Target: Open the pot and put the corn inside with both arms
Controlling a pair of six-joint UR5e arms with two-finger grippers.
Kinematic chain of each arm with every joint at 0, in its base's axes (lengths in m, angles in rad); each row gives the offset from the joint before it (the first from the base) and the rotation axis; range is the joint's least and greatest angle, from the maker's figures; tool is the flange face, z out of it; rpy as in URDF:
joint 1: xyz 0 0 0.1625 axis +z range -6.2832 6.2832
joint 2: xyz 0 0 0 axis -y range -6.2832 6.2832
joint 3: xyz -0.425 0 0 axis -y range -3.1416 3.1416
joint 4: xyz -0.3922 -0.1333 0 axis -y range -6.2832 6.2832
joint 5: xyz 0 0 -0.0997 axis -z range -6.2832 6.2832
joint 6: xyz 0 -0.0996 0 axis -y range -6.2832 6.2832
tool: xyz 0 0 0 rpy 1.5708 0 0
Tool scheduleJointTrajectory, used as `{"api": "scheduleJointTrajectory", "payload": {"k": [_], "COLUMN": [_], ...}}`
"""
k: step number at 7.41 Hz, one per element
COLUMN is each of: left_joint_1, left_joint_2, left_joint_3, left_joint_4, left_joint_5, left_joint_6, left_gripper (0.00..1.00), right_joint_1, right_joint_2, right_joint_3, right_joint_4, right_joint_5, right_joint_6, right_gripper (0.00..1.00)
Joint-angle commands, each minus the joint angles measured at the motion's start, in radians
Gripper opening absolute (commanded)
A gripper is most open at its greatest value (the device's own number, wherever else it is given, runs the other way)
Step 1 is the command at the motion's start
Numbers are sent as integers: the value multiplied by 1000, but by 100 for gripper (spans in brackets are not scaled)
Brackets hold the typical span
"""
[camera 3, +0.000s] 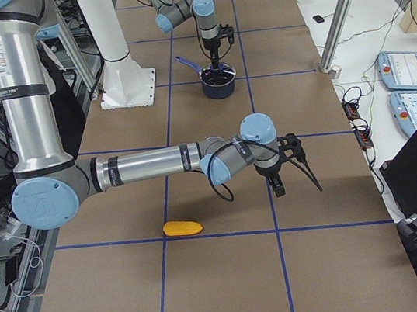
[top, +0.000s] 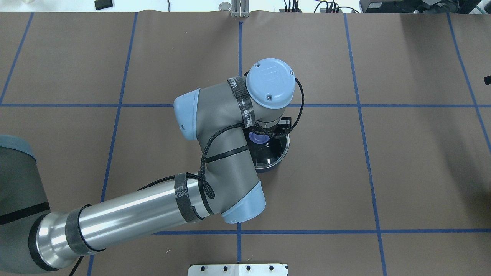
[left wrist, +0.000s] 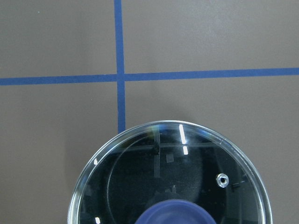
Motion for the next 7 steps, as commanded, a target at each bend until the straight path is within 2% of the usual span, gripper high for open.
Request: {"api": "scheduleJointTrajectory", "payload": {"k": [1,3,5,7], "left_joint_1": [2,2,2,-2], "left_joint_2": [2,4,4,8], "left_joint_3": [1,1,-12,-70], "left_joint_4": [-12,-20,-17,-4], "left_joint_5": [2,4,2,1], "left_joint_6": [5,10,13,20], "left_gripper": [66,43,36,29], "right_joint_1": [0,-2,-2,-2], "right_joint_2": [-1,-1,-1,-1], "right_joint_3": [-1,-1,-1,-1], "right_joint_4": [0,0,0,0], "right_joint_5": [0,0,0,0], "right_joint_6": [0,0,0,0], "right_gripper": [100,100,100,100]}}
